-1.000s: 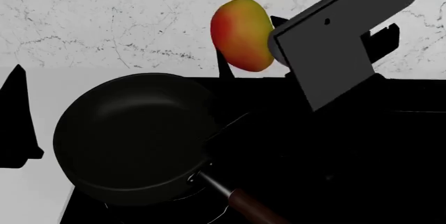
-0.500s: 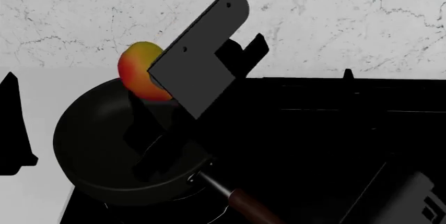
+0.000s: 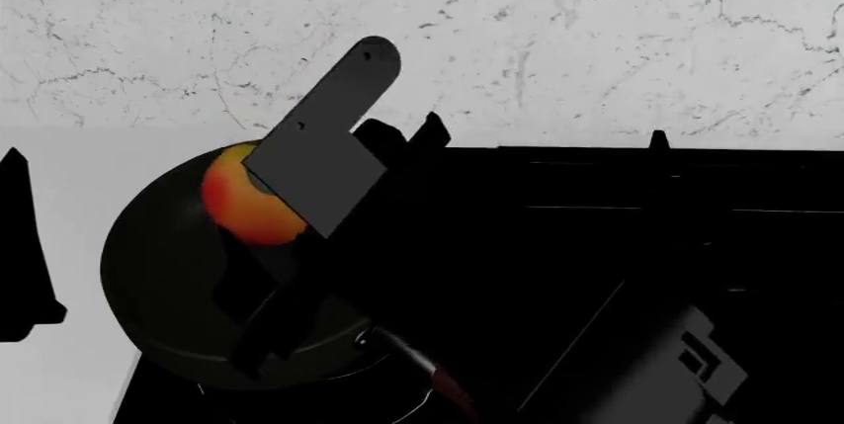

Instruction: Pick the mango from the plate and place it in the pan.

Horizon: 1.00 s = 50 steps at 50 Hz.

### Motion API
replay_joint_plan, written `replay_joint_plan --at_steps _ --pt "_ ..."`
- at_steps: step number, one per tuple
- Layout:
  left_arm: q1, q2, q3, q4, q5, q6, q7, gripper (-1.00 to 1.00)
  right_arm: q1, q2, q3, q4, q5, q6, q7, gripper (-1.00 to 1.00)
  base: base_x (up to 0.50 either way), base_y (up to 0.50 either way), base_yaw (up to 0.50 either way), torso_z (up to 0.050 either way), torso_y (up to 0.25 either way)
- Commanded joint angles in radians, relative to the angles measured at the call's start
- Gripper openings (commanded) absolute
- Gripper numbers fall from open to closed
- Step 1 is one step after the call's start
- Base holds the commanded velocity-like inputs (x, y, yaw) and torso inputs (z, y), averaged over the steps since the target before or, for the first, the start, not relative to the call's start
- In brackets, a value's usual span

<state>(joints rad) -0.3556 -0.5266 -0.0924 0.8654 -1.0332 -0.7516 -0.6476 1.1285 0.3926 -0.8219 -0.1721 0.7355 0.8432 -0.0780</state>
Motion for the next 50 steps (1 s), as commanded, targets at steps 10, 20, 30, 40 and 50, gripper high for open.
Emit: replay_joint_plan --at_steps 10,20,30,40,50 --pt "0.012 -0.010 -0.010 0.008 -0.024 0.006 -0.013 1.00 -0.011 -0.063 -0.130 0.170 -0.095 -0.035 -0.099 -1.00 0.03 0.00 0.00 0.000 0.000" --pt "0.020 -0.008 -0.005 0.017 -0.027 0.009 -0.024 1.00 -0.011 -0.059 -0.129 0.159 -0.094 -0.039 -0.094 -1.00 0.03 0.00 0.00 0.000 0.000" --pt "0.023 -0.006 0.001 0.006 -0.019 0.018 -0.018 1.00 0.070 -0.058 -0.021 0.097 -0.027 -0.007 -0.060 1.00 0.03 0.00 0.01 0.000 0.000" --pt "0.013 -0.001 0.012 -0.007 0.003 0.032 -0.004 1.00 0.305 -0.028 0.254 0.015 0.097 0.030 0.020 1.00 0.03 0.00 0.00 0.000 0.000" --pt "-0.041 0.016 0.059 -0.075 0.073 0.062 0.056 1.00 0.244 0.127 0.475 -0.167 0.168 0.055 0.216 1.00 0.03 0.00 0.00 0.000 0.000"
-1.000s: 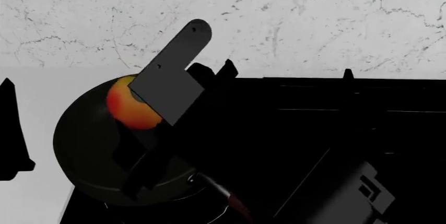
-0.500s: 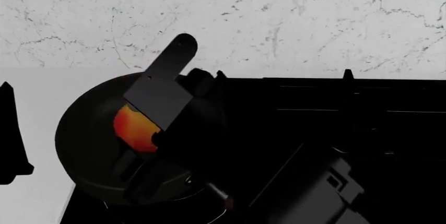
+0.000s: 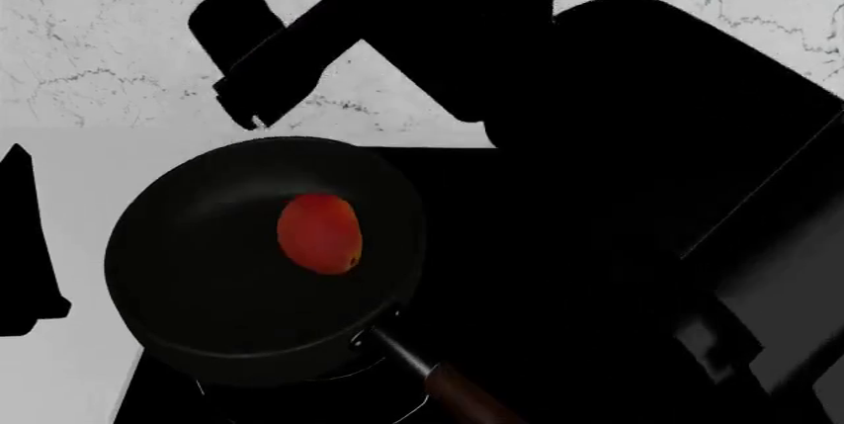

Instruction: Pick the mango from the plate and place it in the pan.

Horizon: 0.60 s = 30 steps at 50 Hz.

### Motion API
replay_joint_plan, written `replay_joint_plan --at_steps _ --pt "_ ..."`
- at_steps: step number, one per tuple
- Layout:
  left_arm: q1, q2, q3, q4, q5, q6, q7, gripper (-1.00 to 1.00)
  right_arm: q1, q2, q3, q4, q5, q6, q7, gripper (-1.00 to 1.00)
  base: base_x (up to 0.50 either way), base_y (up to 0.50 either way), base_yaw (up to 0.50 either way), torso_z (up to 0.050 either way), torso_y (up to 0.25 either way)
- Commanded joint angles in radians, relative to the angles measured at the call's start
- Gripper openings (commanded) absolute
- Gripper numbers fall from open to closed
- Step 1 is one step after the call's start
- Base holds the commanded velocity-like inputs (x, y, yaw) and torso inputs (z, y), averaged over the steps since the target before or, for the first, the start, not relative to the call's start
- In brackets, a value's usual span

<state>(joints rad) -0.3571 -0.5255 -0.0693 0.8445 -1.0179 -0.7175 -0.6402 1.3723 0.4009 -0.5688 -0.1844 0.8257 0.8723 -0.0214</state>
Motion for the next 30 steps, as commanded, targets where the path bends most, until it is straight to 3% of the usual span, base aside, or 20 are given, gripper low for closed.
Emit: replay_joint_plan --at_steps 1,8,11,21,30 --pt "-0.043 0.020 0.044 -0.067 0.070 0.036 0.060 1.00 -0.037 0.142 0.241 -0.192 0.079 0.022 0.185 1.00 0.03 0.00 0.00 0.000 0.000" --pt "-0.066 0.023 0.062 -0.127 0.101 0.061 0.109 1.00 -0.283 0.231 0.400 -0.414 0.178 0.024 0.374 1.00 0.03 0.00 0.00 0.000 0.000" --pt "-0.059 0.015 0.048 -0.125 0.091 0.068 0.116 1.00 -0.465 0.236 0.482 -0.506 0.222 0.001 0.482 1.00 0.03 0.00 0.00 0.000 0.000" --pt "-0.006 0.036 0.027 -0.101 0.113 0.109 0.096 1.00 -0.729 0.216 0.615 -0.585 0.170 -0.118 0.585 1.00 0.03 0.00 0.00 0.000 0.000" --pt "0.057 0.075 0.045 -0.149 0.232 0.208 0.128 1.00 -0.917 0.180 0.681 -0.597 0.073 -0.250 0.557 1.00 0.03 0.00 0.00 0.000 0.000"
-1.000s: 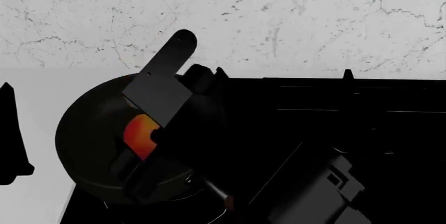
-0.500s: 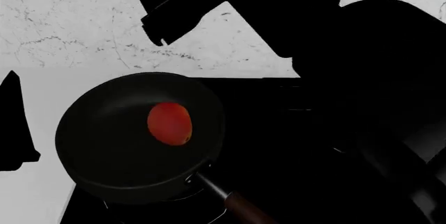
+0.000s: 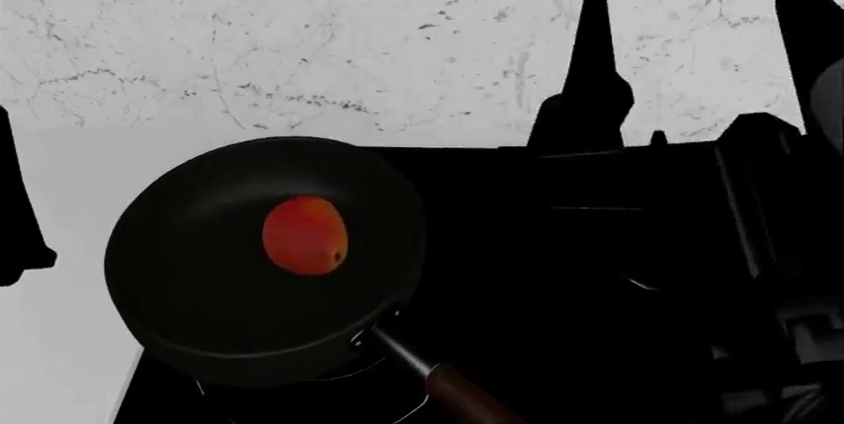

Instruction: Pick the mango from the plate and place it in the pan.

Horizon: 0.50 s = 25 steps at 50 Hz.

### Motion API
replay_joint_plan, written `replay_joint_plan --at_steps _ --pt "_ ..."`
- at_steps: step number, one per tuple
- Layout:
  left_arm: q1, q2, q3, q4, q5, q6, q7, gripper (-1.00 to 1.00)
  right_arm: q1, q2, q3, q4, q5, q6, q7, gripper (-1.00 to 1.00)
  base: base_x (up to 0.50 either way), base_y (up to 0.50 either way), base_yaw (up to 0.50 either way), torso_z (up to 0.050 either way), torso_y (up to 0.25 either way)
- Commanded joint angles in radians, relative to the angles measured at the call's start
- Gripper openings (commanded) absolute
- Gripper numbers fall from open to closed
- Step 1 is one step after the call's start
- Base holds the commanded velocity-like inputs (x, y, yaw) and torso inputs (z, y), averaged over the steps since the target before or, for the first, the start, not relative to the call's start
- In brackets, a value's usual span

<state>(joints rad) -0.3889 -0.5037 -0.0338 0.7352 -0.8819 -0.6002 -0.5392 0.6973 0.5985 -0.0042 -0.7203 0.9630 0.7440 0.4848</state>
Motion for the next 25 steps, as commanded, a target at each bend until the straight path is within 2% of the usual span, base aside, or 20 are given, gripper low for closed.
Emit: replay_joint_plan --at_steps 1,11,25 --pt "0.108 0.059 0.016 -0.049 0.133 0.115 0.032 1.00 -0.255 -0.029 0.123 -0.052 -0.072 -0.131 0.058 1.00 0.03 0.00 0.00 0.000 0.000" --pt "0.193 0.091 0.023 -0.058 0.203 0.196 0.039 1.00 -0.319 -0.052 0.111 -0.041 -0.104 -0.157 0.054 1.00 0.03 0.00 0.01 0.000 0.000" --pt "0.184 0.094 0.051 -0.064 0.217 0.190 0.036 1.00 -0.337 -0.066 0.097 -0.025 -0.119 -0.176 0.044 1.00 0.03 0.00 0.01 0.000 0.000"
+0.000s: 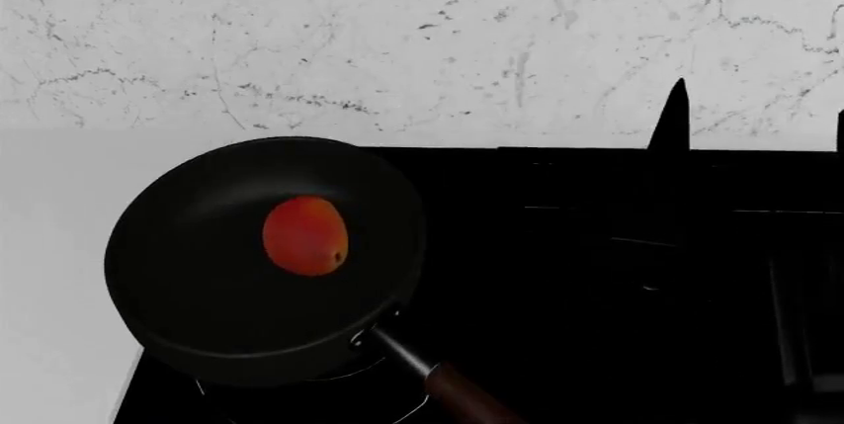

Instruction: Pick the mango from the plate and place it in the pan.

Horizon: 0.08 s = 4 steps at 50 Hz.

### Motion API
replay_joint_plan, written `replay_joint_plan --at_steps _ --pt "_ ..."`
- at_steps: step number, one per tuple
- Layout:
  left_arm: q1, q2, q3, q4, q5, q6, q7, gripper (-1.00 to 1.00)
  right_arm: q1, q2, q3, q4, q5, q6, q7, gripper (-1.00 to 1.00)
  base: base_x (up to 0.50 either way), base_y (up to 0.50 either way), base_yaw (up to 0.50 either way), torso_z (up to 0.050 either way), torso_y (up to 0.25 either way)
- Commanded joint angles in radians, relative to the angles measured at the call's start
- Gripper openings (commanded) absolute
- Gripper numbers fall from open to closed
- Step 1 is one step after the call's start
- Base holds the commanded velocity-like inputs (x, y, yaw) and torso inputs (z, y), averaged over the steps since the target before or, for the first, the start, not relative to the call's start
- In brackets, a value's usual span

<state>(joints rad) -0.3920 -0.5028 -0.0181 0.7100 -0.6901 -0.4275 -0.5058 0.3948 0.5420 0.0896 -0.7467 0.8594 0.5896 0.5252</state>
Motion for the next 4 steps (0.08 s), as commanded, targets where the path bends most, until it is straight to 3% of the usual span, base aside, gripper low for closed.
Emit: replay_joint_plan --at_steps 1,3,4 --pt "0.188 0.093 0.035 -0.041 0.025 0.018 0.003 1.00 -0.035 -0.010 0.002 0.003 -0.017 -0.023 0.003 1.00 0.02 0.00 0.01 0.000 0.000" --pt "0.189 0.094 0.032 -0.045 0.020 0.018 0.003 1.00 -0.035 -0.017 0.008 0.012 0.000 -0.025 0.003 1.00 0.02 0.00 0.01 0.000 0.000" --pt "0.189 0.094 0.031 -0.045 0.019 0.020 0.004 1.00 -0.029 -0.035 0.049 0.032 0.098 -0.015 0.025 1.00 0.02 0.00 0.01 0.000 0.000"
